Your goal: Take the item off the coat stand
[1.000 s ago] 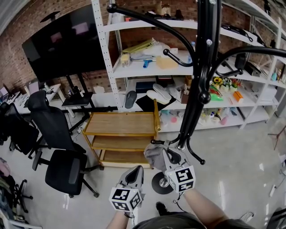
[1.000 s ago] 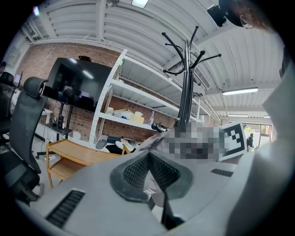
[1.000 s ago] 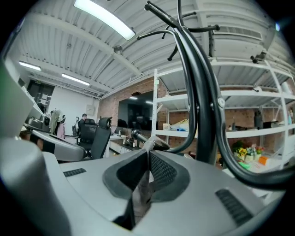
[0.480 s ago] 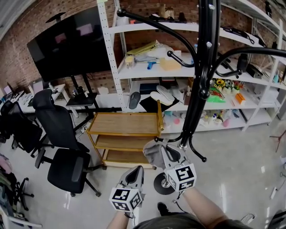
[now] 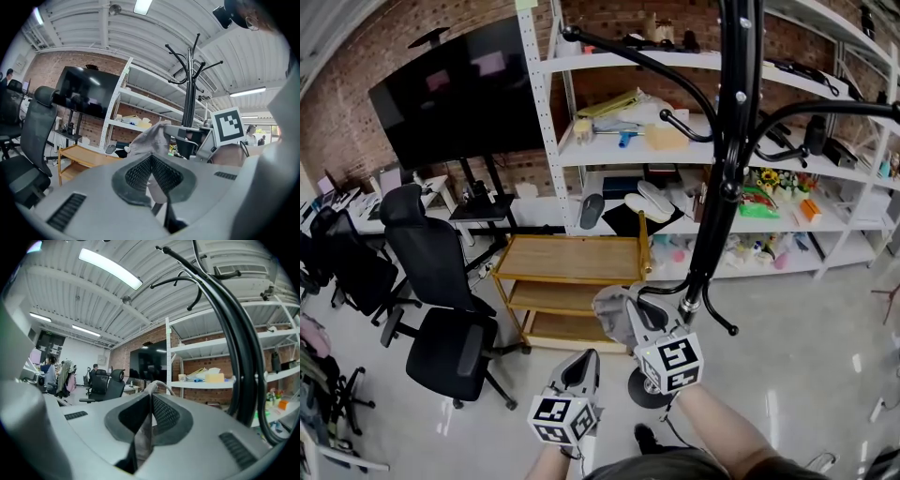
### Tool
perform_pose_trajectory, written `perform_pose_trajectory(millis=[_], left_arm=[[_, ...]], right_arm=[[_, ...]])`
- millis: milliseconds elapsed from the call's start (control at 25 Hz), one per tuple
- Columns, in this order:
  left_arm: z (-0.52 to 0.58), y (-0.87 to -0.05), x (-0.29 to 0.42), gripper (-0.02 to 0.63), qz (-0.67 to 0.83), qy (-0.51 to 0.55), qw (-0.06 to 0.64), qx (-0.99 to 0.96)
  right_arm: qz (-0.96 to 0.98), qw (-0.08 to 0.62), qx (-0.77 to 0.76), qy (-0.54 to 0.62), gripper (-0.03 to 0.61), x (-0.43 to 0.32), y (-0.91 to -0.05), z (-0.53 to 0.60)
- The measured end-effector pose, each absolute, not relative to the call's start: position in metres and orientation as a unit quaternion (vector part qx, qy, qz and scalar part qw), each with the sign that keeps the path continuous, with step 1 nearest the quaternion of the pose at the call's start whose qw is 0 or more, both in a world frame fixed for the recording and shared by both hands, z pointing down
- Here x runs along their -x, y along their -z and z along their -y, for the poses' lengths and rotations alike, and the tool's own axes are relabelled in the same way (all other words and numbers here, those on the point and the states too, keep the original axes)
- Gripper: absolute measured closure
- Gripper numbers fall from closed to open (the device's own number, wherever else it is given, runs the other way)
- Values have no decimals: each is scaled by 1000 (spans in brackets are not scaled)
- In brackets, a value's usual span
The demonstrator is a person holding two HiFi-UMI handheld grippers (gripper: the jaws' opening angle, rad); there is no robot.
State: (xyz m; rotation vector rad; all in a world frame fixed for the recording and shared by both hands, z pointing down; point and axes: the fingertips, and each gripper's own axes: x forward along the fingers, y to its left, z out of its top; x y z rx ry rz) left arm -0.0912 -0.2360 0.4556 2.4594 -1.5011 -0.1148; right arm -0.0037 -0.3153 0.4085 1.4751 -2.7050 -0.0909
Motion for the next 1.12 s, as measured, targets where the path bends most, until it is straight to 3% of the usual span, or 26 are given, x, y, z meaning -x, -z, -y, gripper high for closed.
perform_pose_trajectory(millis=[760,1120], left_arm=[[219,-459,132,606,543,29,125,-830],[197,-462,142,606,546,25,129,-827]], right_arm=[[900,52,-432,24,551,48,-419,337],[904,58,-423,13,551,52,-438,289]])
